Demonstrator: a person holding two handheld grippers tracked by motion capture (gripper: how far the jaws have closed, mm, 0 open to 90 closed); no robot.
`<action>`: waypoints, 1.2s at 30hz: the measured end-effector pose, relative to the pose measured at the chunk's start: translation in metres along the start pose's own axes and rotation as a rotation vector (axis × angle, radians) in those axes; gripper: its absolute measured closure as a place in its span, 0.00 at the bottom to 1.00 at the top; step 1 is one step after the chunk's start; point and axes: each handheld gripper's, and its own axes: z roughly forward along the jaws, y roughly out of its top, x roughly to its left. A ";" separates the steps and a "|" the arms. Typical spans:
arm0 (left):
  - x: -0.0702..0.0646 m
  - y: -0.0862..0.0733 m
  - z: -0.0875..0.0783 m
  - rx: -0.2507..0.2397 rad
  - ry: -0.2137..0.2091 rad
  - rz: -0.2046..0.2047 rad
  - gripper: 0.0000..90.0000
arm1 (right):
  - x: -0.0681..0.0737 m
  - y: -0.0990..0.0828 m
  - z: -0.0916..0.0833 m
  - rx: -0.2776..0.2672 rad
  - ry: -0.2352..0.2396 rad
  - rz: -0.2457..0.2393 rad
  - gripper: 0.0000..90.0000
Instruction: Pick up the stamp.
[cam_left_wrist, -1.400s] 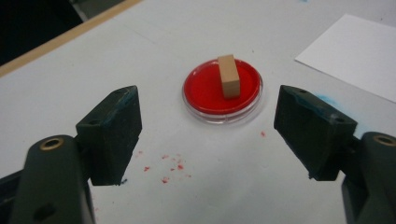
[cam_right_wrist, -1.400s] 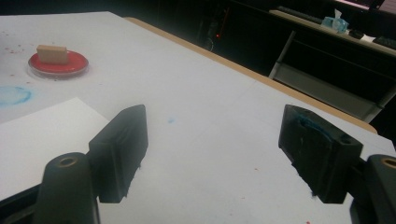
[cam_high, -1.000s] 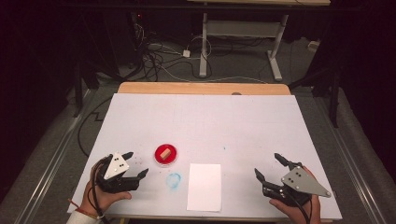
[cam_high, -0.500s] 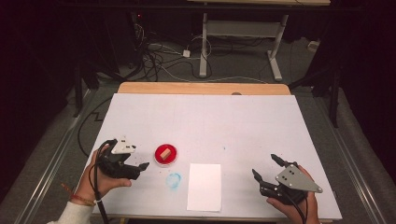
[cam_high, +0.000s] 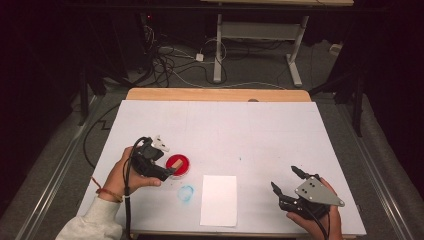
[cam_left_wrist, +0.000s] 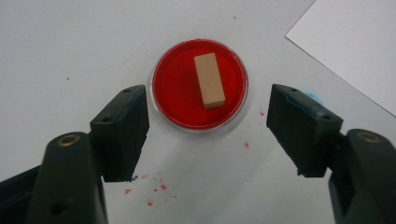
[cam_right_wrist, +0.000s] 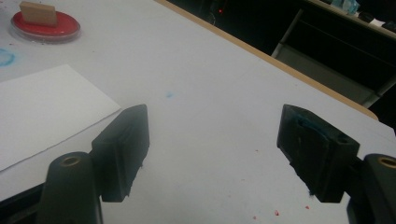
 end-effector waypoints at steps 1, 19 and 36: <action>0.000 0.002 0.002 0.000 0.007 0.005 0.32 | 0.000 0.000 0.000 0.003 0.001 -0.001 0.29; 0.006 0.022 0.038 0.114 -0.042 -0.023 0.65 | 0.001 -0.003 0.005 0.067 -0.007 -0.030 0.31; 0.005 0.025 0.052 0.141 -0.017 -0.019 0.80 | 0.003 -0.003 0.007 0.082 0.000 -0.048 0.33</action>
